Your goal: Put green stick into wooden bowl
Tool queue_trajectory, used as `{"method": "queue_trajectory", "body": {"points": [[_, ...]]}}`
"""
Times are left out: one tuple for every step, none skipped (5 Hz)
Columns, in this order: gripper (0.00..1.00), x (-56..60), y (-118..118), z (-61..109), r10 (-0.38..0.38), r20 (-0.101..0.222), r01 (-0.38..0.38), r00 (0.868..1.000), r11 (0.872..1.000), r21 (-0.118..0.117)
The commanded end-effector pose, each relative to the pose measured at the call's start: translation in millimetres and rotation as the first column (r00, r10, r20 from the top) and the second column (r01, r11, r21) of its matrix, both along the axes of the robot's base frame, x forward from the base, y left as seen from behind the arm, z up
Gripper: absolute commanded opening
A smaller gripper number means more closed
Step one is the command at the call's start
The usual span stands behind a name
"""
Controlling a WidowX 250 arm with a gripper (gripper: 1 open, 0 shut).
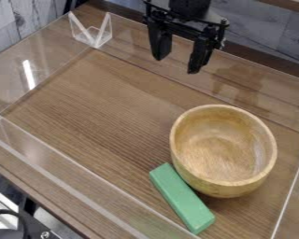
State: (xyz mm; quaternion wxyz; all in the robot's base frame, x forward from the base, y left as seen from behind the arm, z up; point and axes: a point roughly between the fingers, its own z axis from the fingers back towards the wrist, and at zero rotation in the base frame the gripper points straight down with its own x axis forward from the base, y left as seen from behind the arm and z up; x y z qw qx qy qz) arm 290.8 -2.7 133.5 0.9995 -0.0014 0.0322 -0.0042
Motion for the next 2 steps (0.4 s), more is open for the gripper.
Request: {"method": "queue_trajectory", "body": {"points": [[1.00, -21.2, -7.0, -4.0, 0.003, -0.010, -0.003, 1.000, 1.000, 0.001], [1.00, -49.7, -15.1, -8.7, 0.038, -0.011, -0.038, 0.999, 0.999, -0.009]]}}
